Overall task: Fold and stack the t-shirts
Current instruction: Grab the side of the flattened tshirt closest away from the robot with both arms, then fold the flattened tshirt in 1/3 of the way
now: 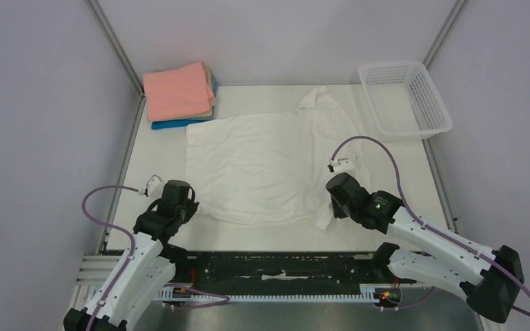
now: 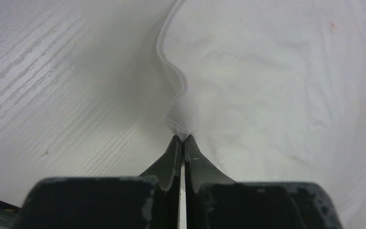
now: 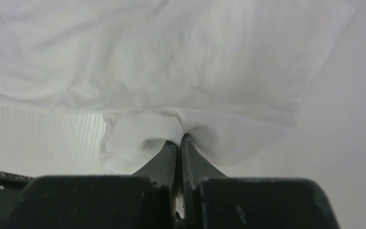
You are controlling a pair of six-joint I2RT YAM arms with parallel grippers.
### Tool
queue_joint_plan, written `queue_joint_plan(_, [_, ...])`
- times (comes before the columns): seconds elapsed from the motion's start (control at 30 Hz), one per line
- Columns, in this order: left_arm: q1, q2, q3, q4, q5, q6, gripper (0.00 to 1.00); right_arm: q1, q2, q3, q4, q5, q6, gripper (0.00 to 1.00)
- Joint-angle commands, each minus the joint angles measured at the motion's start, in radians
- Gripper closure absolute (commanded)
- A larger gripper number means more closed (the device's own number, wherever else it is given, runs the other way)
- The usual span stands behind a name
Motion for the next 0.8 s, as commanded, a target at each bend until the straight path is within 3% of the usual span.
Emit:
queue_joint_plan(0.0, [0.001,0.082,0.068,0.141,-0.053,-0.013,0.98,0.0,0.026,0.086,0.131,0.196,0.022,1.0])
queue_joint_plan(0.3, [0.003,0.276,0.177,0.203,-0.136,-0.012,0.98,-0.099,0.18,0.186,0.245,0.231,-0.059,1.0])
queue_joint_plan(0.53, [0.041,0.376,0.234,0.219,-0.187,0.004,0.98,-0.246,0.3,0.232,0.376,0.098,-0.145,1.0])
queue_joint_plan(0.77, [0.124,0.495,0.27,0.303,-0.117,0.05,0.98,-0.316,0.412,0.316,0.414,0.066,-0.202,1.0])
